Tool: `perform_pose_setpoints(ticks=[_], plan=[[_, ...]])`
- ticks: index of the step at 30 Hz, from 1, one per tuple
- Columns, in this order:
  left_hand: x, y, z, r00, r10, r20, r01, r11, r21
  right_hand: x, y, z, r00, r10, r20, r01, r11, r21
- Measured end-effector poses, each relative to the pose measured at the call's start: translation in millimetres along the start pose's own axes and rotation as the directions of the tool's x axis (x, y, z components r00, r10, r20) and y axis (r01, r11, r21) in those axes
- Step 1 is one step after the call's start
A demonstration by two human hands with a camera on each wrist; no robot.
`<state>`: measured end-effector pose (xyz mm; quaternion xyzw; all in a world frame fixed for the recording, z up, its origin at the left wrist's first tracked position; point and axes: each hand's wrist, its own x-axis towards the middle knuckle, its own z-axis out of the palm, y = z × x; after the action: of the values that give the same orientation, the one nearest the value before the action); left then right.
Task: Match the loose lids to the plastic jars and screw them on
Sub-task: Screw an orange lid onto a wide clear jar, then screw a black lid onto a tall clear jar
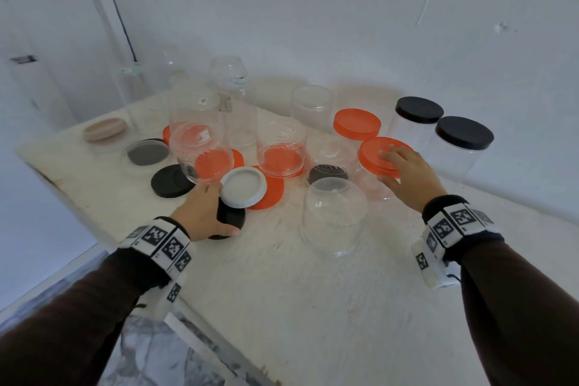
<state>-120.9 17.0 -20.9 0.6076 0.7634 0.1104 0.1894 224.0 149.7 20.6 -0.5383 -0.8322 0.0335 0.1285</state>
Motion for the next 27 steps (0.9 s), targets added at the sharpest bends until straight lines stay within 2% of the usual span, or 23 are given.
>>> perform_pose_setpoints(ticks=[5,15,22,25,27], plan=[[8,-6,4,0.998,-0.038,0.049,0.035,0.998,0.051,0,-2,-1,1.0,0.019,0.016,-0.019,1.0,-0.01],[-20,14,-19,0.999,0.029,-0.035,-0.029,0.999,0.02,-13,-1,-7,0.993,0.049,0.105,-0.051,0.999,0.014],[-42,43,-41,0.976,0.182,-0.121,-0.175,0.983,0.064,-51,-1,-13,0.998,0.038,0.05,-0.038,0.999,-0.001],[-44,71,-41,0.947,0.276,-0.168,-0.279,0.96,0.001,-72,-2,-23,1.0,0.016,0.004,-0.016,1.0,0.017],[-45,95,-38,0.908,0.361,-0.215,-0.378,0.925,-0.043,-89,-5,-34,1.0,0.026,-0.016,-0.025,0.999,0.041]])
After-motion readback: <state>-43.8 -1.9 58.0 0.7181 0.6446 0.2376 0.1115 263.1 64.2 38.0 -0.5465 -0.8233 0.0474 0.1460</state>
